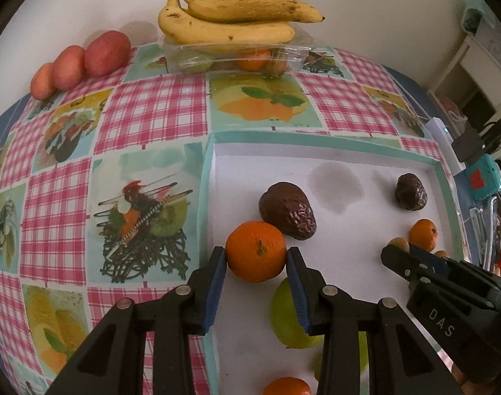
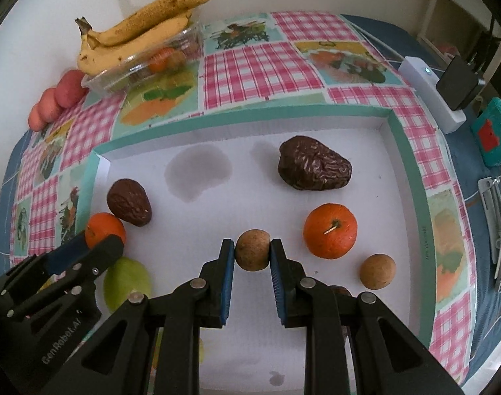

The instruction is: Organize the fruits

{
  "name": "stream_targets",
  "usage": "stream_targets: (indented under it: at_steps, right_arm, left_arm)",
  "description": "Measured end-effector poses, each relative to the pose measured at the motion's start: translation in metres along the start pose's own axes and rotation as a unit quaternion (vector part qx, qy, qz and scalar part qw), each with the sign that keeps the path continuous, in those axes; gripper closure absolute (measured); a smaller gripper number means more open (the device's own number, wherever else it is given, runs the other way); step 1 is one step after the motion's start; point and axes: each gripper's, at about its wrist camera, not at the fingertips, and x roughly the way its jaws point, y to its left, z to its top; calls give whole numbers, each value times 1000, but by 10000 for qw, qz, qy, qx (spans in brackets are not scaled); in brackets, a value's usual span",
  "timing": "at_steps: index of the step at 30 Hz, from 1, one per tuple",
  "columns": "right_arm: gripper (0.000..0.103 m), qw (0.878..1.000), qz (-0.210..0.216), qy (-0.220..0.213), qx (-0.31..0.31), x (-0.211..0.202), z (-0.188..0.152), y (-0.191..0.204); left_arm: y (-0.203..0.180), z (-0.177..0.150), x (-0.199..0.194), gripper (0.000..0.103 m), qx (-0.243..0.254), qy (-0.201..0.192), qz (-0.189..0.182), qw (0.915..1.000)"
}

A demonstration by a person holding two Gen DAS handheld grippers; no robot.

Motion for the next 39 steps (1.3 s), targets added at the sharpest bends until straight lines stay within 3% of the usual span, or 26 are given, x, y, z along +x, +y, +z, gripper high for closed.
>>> stream_targets:
  at_steps: [16, 20, 26, 27, 29, 31, 35, 39]
  right_arm:
    - [80, 9998, -155, 134, -40, 7, 1, 1]
    - [80, 9998, -178, 122, -56, 6, 3, 3]
    - [70, 9997, -219, 45, -104, 1, 5, 6]
    - [70, 9997, -217, 3, -113, -3, 6, 7]
    - [70, 9996, -215, -78, -132, -9, 6, 8]
    - [69, 9996, -208, -141, -149, -14, 7, 10]
    - [47, 9994, -202, -179, -202, -17, 8, 15]
    - [35, 9993, -229, -205, -220, -19, 7, 16]
  left_arm:
    - [1, 2, 0, 61, -22, 37, -21, 10000]
    - [3, 4, -6, 51, -53, -8, -62, 10000]
    - [4, 7, -23, 51, -71, -109, -138, 9998]
    - [4, 7, -25, 49, -78, -121, -146, 9998]
    - [6, 8, -29, 34, -79, -124, -98, 9998]
    - [9, 9, -33, 32, -83, -149, 35, 9998]
    - [27, 8, -39, 25, -207, -146, 248, 9994]
    - [52, 5, -40, 11, -528, -177, 526, 9971]
